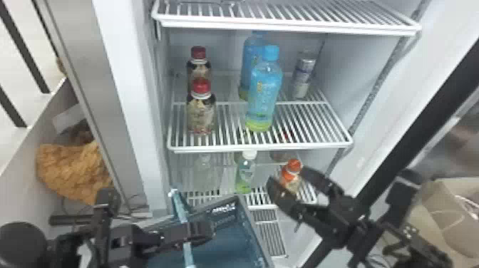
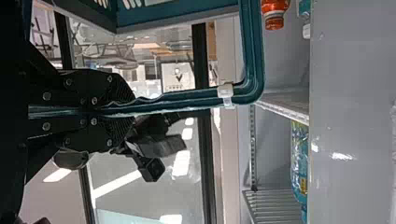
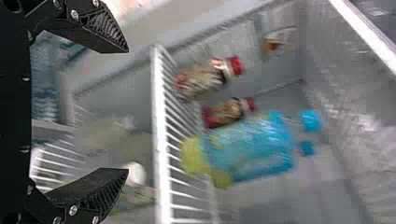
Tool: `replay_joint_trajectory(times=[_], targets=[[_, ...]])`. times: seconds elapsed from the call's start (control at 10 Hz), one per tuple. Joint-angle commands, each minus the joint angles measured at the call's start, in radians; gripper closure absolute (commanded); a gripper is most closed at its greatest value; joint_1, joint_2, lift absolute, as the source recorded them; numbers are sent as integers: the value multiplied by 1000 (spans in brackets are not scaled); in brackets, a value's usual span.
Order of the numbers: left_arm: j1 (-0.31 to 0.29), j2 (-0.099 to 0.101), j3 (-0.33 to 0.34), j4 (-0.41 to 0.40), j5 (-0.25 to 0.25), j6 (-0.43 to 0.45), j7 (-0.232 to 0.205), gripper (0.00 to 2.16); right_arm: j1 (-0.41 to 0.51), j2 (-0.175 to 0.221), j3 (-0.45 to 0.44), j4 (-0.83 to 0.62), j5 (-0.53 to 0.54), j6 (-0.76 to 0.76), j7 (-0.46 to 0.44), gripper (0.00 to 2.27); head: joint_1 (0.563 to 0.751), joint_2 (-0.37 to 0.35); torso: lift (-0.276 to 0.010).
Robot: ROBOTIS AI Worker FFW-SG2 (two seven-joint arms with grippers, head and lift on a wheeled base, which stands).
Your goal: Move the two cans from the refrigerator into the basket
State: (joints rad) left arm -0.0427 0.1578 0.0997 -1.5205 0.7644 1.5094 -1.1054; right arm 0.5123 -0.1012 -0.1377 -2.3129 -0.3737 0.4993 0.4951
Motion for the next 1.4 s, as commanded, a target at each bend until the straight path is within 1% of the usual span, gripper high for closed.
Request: replay_joint_trajectory(times=[0.0,0.2,0.5,0.7,0.9,1.3], targets=[[-1,0,0,0,1,0,-1,1191,-9,11,-4,-5,1,-89,-38,157,695,-154,-25],[1,0,0,0,1,0,-1,1191,-31,17,-4,14,7,-161,-104,157,695,-186,-25],[1,0,0,0,1,0,1,1190,-73,24,-4,61,19,-269,-184,157,695,-214,-25],[1,0,2,0,3,0,1,1191,-105,26,-4,105,35,-291,-208,160,695,-235,-25],[-1,-1,2,0,3,0,1,1191,-122,31,-2,108,71,-291,-273,157,695,-247,-25],[-6,0,-6,0,7,0,3,1190,-260,31,-2,257,116,-303,-296,157,695,-263,-25]])
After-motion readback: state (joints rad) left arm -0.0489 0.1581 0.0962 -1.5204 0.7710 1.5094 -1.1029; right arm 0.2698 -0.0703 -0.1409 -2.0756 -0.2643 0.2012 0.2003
